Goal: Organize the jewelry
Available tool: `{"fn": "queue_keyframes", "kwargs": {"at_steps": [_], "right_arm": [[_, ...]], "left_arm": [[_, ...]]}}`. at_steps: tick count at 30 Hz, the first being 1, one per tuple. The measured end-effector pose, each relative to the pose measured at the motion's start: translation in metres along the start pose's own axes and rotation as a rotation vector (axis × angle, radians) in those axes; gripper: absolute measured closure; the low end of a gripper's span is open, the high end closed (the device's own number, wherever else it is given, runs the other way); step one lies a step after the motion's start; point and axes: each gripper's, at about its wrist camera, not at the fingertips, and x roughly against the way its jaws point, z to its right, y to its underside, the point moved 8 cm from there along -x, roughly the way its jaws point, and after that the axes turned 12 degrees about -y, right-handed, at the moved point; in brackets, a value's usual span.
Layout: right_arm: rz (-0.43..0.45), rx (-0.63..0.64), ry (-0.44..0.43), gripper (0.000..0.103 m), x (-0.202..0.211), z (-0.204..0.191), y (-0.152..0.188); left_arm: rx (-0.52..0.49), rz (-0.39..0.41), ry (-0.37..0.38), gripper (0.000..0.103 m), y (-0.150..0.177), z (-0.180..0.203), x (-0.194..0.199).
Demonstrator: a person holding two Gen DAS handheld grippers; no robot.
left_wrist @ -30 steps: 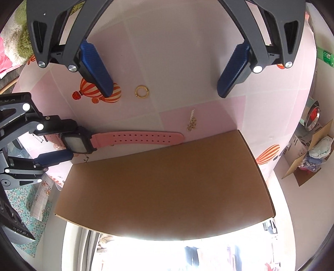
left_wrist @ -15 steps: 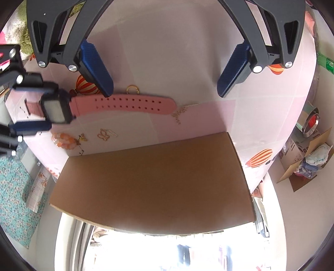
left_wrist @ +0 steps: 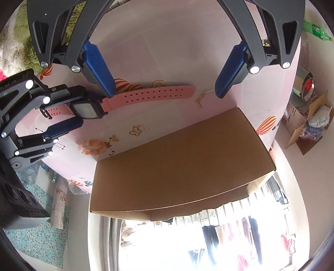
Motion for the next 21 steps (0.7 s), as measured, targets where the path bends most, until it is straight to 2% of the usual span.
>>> {"fn": "queue_keyframes", "kwargs": {"at_steps": [7,13,21], "right_arm": [[-0.007,-0.131,-0.21,0.06,0.004,0.018,-0.004],[-0.004,-0.307,-0.386,0.06,0.007,0.035,-0.004],[-0.003,-0.263,-0.416,0.06,0.005,0.031,-0.005]], "left_arm": [[-0.112,-0.008,-0.04,0.016,0.001,0.015,-0.006],[-0.172,0.008,-0.074,0.026,-0.002,0.021,-0.008],[-0.229,0.023,-0.073,0.045,-0.01,0.032,-0.015]]}}
